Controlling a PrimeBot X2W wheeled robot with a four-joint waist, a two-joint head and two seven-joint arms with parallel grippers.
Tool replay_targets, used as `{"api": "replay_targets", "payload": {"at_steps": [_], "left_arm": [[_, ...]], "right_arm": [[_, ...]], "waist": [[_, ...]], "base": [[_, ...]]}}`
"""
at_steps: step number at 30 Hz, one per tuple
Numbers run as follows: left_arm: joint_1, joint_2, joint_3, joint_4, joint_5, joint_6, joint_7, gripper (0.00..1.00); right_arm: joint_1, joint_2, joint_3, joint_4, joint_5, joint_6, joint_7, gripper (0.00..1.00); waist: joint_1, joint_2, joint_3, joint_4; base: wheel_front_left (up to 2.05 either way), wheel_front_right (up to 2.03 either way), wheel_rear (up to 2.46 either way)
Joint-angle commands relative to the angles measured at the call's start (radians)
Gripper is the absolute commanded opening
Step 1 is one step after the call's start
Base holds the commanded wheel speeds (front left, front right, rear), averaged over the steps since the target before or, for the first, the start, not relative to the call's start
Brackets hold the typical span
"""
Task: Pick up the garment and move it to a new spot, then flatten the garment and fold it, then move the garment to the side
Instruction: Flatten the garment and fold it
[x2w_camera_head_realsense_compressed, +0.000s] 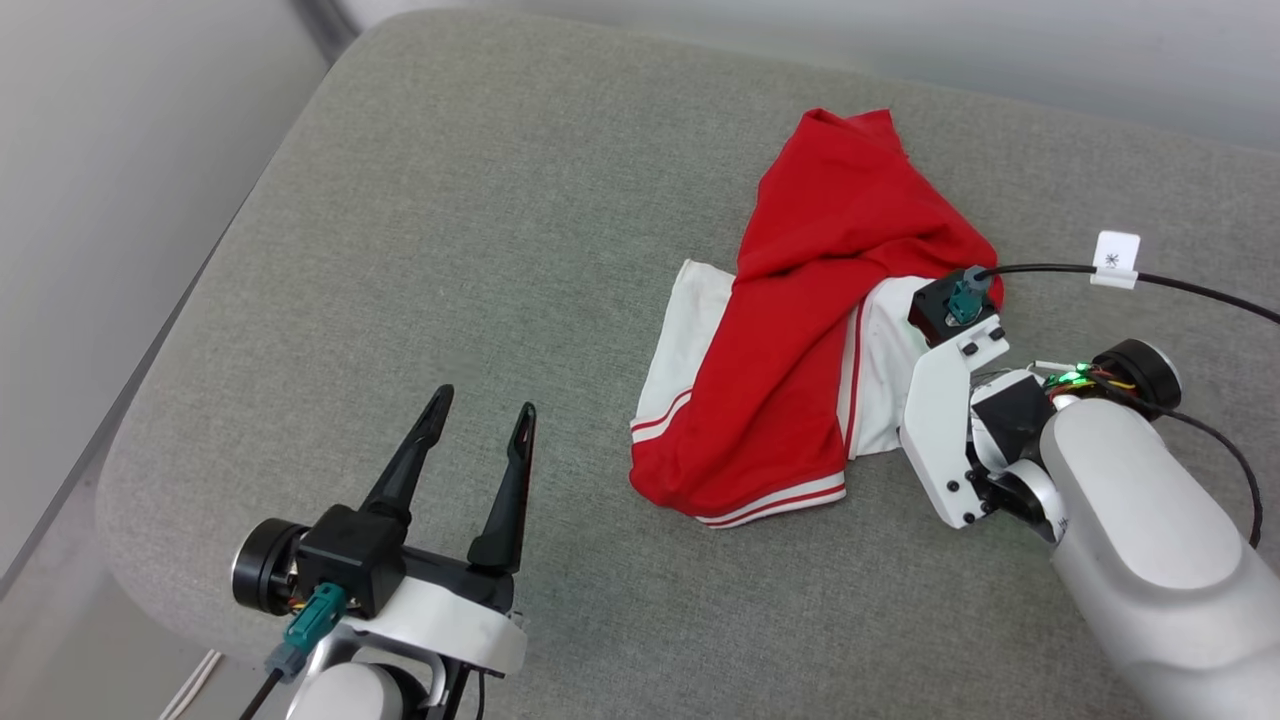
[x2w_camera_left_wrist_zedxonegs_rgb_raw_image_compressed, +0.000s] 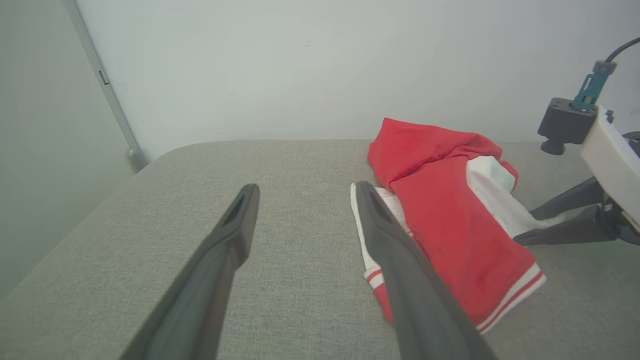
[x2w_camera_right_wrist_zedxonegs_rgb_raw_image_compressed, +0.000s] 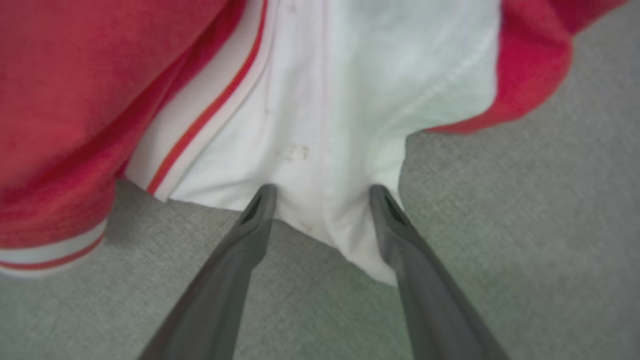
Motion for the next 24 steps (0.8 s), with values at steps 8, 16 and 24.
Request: {"api": "replay_targets", "payload": {"at_steps": [8, 16, 24], "left_arm": [[0.030, -0.033, 0.078, 0.032, 0.046, -0.044, -0.003, 1.00], [0.066, -0.037, 0.145, 0.033, 0.071, -0.060, -0.003, 1.00], [0.089, -0.044, 0.186, 0.031, 0.089, -0.074, -0.003, 1.00]], "right_arm": [[0.050, -0.056, 0.038, 0.075, 0.067, -0.001, -0.060, 0.00], [0.101, -0.214, 0.003, -0.088, 0.131, 0.000, -0.087, 0.00], [0.237, -0.372, -0.186, -0.163, 0.134, -0.001, -0.057, 0.00]], "waist": [[0.0000, 0.0000, -0.034, -0.050], [0.0000, 0.0000, -0.089, -0.163], [0.0000, 0.0000, -0.102, -0.242]], "base": [[0.00, 0.00, 0.00], [0.00, 0.00, 0.00], [0.00, 0.00, 0.00]]}}
